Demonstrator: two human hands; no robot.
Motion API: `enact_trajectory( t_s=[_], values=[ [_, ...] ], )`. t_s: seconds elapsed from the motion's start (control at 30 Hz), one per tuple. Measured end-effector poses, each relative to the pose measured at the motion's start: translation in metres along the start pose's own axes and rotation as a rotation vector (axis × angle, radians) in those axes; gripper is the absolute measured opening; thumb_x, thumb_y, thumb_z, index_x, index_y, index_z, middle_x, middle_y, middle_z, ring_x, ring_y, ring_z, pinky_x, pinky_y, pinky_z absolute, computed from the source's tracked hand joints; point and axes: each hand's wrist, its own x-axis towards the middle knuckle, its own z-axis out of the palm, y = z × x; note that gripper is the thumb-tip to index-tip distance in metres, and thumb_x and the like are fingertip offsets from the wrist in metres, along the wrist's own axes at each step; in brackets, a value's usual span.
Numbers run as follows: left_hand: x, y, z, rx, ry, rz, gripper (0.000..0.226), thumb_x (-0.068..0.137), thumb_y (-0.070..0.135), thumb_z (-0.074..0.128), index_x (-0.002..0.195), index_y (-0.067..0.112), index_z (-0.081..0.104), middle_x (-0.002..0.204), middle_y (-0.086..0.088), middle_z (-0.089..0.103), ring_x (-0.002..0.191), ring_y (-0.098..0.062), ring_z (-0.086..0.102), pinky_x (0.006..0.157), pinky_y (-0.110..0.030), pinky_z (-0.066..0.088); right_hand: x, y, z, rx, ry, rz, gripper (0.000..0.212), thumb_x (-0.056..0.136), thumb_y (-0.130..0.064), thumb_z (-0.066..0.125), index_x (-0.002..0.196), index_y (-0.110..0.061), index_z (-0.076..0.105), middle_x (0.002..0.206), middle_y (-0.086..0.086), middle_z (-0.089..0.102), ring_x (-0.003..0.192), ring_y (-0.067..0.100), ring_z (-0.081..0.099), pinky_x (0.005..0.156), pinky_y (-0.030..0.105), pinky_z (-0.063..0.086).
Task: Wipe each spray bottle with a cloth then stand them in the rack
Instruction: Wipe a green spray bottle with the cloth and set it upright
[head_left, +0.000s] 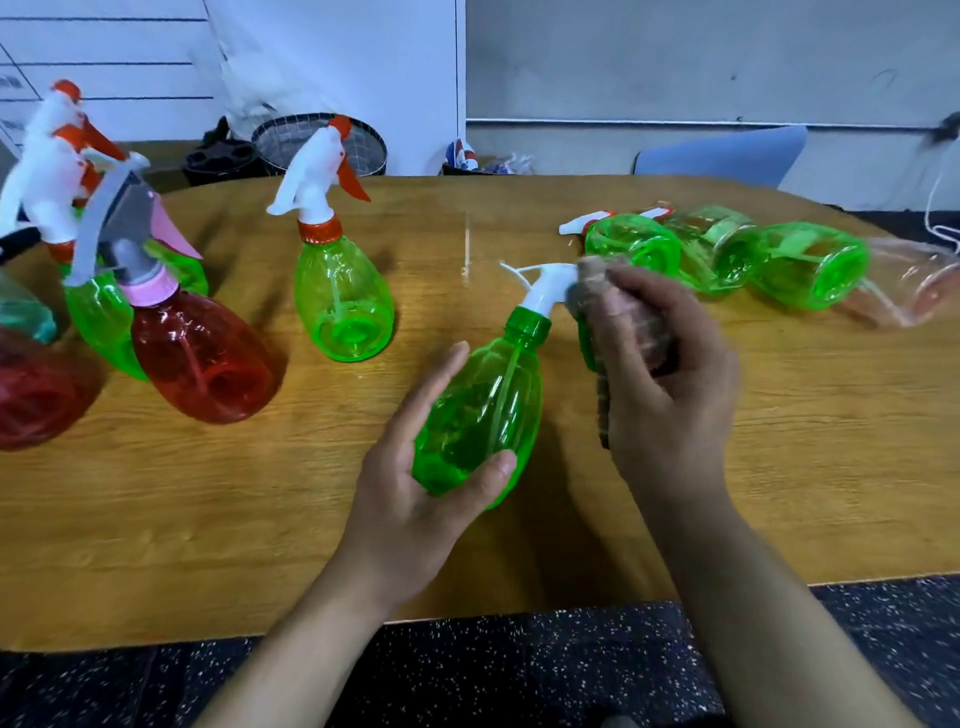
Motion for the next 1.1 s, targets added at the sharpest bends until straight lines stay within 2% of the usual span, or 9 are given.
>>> enact_trajectory(
  t_s=[0.1,0.17,0.27,0.43,0.57,0.73,0.9,1.03,1.1],
  values=[
    [0.0,-0.001,0.001,0.018,-0.014,0.035,0.076,0.085,0.04,0.078,0.154,0.038,0.047,0.159,0.024,0.05,0.15,-0.005,0.045,0.123,-0.034,0.04,-0.003,-0.001,-0.002,-0.268,-0.087,-0.109,0.024,0.1,-0.03,0.074,0.121,-0.019,0.077,0.109,0.001,0.069,0.101,0.007,0.065,0.089,0.025,0.051],
    [0.0,-0.001,0.002,0.02,-0.016,0.043,0.076,0.085,0.039,0.078,0.155,0.036,0.048,0.159,0.025,0.05,0.15,-0.004,0.045,0.121,-0.027,0.04,-0.004,-0.002,-0.001,-0.285,-0.167,-0.154,0.025,0.098,-0.031,0.075,0.121,-0.02,0.078,0.107,0.001,0.068,0.097,0.008,0.066,0.085,0.027,0.054],
    [0.0,-0.003,0.002,0.037,-0.019,0.053,0.076,0.084,0.039,0.079,0.154,0.039,0.048,0.159,0.022,0.051,0.149,-0.007,0.047,0.12,-0.027,0.041,-0.004,0.0,0.0,-0.273,-0.272,-0.228,0.023,0.098,-0.03,0.076,0.119,-0.02,0.079,0.106,0.0,0.07,0.095,0.009,0.068,0.082,0.033,0.057],
    [0.0,-0.004,0.001,0.137,-0.087,0.034,0.076,0.085,0.047,0.077,0.155,0.042,0.049,0.157,0.025,0.051,0.148,-0.001,0.045,0.116,-0.017,0.039,0.001,0.006,-0.004,-0.374,-0.089,-0.126,0.024,0.101,-0.034,0.072,0.121,-0.022,0.077,0.109,-0.003,0.069,0.097,0.007,0.066,0.082,0.031,0.055],
    [-0.001,-0.002,-0.001,0.121,-0.09,0.007,0.076,0.085,0.05,0.076,0.155,0.045,0.047,0.157,0.027,0.049,0.149,0.0,0.044,0.12,-0.028,0.04,-0.002,0.006,-0.001,-0.3,-0.219,-0.178,0.022,0.099,-0.03,0.075,0.118,-0.019,0.078,0.107,-0.002,0.07,0.096,0.008,0.067,0.082,0.033,0.056],
    [-0.002,-0.003,-0.001,0.108,-0.084,-0.009,0.076,0.086,0.048,0.077,0.156,0.043,0.047,0.159,0.021,0.051,0.15,-0.005,0.045,0.122,-0.041,0.039,0.01,0.016,-0.01,-0.309,0.004,-0.019,0.022,0.1,-0.034,0.073,0.119,-0.023,0.077,0.11,-0.005,0.071,0.1,0.005,0.066,0.086,0.035,0.055],
    [-0.001,-0.004,-0.001,0.076,-0.077,-0.028,0.077,0.086,0.048,0.078,0.156,0.044,0.047,0.159,0.021,0.05,0.15,-0.006,0.045,0.122,-0.048,0.041,0.004,0.009,-0.007,-0.292,-0.24,-0.128,0.025,0.098,-0.034,0.074,0.12,-0.021,0.077,0.108,-0.003,0.071,0.099,0.009,0.067,0.084,0.031,0.055],
    [-0.002,-0.003,-0.001,0.089,-0.077,-0.03,0.077,0.086,0.05,0.077,0.156,0.043,0.047,0.158,0.021,0.051,0.149,-0.004,0.046,0.122,-0.042,0.04,0.01,0.016,-0.011,-0.329,-0.044,-0.033,0.024,0.099,-0.035,0.073,0.12,-0.023,0.077,0.112,-0.005,0.071,0.103,0.002,0.065,0.087,0.026,0.054],
    [-0.003,-0.003,-0.001,0.084,-0.077,-0.03,0.077,0.086,0.05,0.077,0.156,0.043,0.047,0.158,0.021,0.051,0.149,-0.004,0.046,0.122,-0.041,0.04,0.011,0.017,-0.012,-0.345,-0.019,-0.023,0.024,0.099,-0.035,0.072,0.12,-0.023,0.077,0.111,-0.005,0.072,0.103,-0.001,0.064,0.087,0.024,0.053]
  ],
)
